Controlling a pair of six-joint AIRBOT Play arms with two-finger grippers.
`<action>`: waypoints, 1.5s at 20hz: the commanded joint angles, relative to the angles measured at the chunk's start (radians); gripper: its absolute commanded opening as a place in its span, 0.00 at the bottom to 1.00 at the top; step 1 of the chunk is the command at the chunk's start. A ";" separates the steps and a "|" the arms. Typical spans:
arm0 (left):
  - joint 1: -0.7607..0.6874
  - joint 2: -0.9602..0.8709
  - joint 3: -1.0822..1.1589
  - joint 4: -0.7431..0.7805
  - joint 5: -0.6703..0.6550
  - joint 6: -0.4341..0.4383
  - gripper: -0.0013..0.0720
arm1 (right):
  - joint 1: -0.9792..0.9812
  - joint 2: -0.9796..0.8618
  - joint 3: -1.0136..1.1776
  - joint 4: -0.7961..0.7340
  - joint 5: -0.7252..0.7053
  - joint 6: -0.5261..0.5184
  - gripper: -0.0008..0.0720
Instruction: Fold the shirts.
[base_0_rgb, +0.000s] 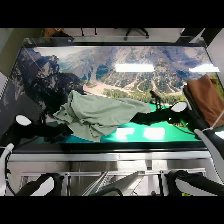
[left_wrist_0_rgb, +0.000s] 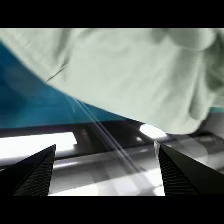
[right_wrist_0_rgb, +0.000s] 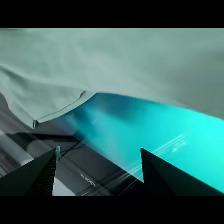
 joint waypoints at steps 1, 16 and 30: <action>0.001 0.087 -0.171 -0.074 0.260 -0.002 0.98 | 0.190 -0.044 -0.057 0.055 -0.171 0.002 0.80; 0.001 -0.219 0.080 -0.226 0.269 0.079 0.04 | 0.446 -0.296 -0.024 0.663 -0.414 -0.431 0.79; 0.048 0.000 0.240 -0.085 0.085 0.098 0.04 | 0.306 -0.041 0.299 0.576 -0.286 -0.478 0.03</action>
